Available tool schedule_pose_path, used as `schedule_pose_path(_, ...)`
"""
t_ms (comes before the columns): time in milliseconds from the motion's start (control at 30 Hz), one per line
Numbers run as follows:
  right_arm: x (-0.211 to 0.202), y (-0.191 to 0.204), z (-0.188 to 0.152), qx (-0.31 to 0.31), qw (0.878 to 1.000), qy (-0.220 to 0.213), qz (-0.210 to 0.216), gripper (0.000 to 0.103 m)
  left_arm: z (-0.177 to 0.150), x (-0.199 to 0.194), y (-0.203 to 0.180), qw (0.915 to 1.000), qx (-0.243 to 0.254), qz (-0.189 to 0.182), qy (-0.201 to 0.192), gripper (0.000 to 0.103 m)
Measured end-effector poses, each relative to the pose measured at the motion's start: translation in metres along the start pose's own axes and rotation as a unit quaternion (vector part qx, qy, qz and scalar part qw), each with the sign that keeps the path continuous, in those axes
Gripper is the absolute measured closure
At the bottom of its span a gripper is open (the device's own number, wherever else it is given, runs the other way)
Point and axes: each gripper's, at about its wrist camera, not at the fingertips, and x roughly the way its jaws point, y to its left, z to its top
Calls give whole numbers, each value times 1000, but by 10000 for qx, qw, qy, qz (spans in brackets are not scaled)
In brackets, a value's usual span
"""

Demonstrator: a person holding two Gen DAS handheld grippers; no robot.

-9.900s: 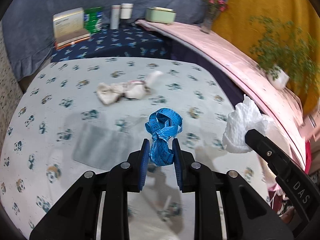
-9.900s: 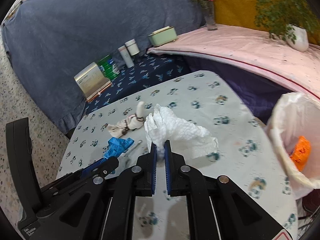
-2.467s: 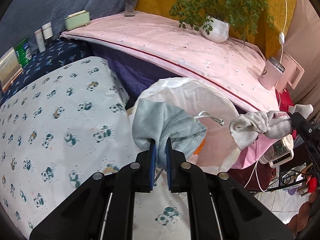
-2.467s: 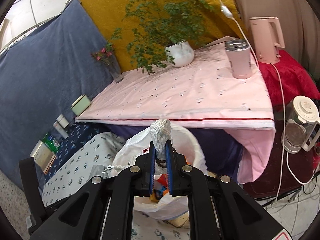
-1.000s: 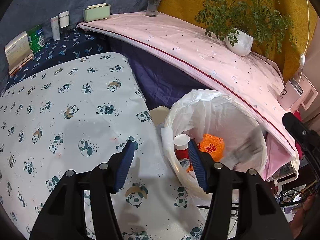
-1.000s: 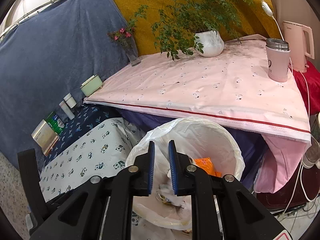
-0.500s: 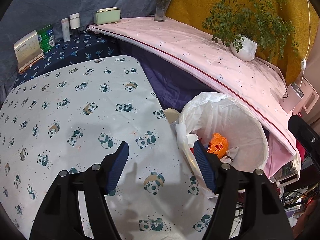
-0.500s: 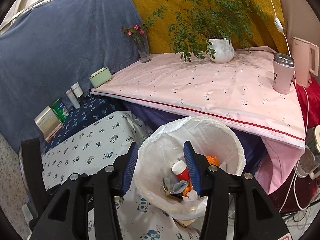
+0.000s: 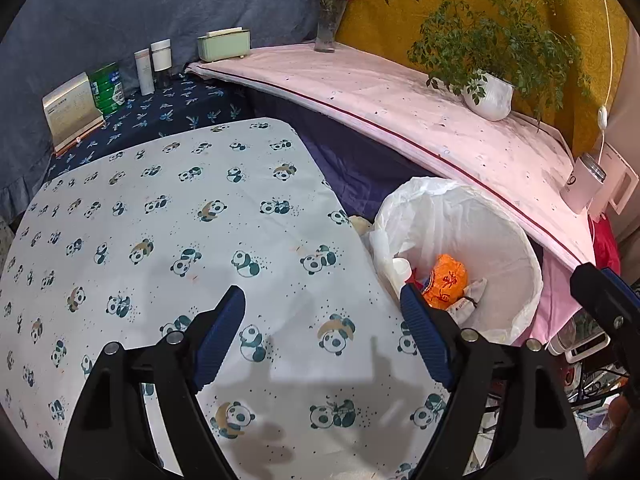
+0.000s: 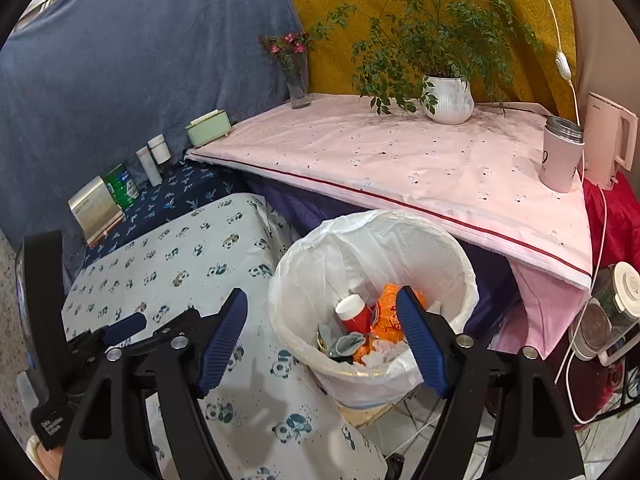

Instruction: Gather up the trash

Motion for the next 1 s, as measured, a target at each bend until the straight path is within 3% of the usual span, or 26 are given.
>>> schedule_pose_path(100, -2, 1, -5, -107, 9999, 64, -76, 19, -6, -4, 2, 10000, 4, 53, -10, 21)
schedule_pose_path(333, -7, 3, -18, -377, 9986, 186, -322, 17, -17, -9, 2, 9997, 117, 191, -23, 15)
schedule_pose_path(467, -9, 3, -24, -432, 9980, 200, -426, 6, -22, -9, 2, 9997, 115, 236, 16, 14)
schedule_pose_path(1000, -5, -8, -43, -458, 9967, 327, -586, 6, -41, -9, -5, 9988, 314, 353, 87, 13)
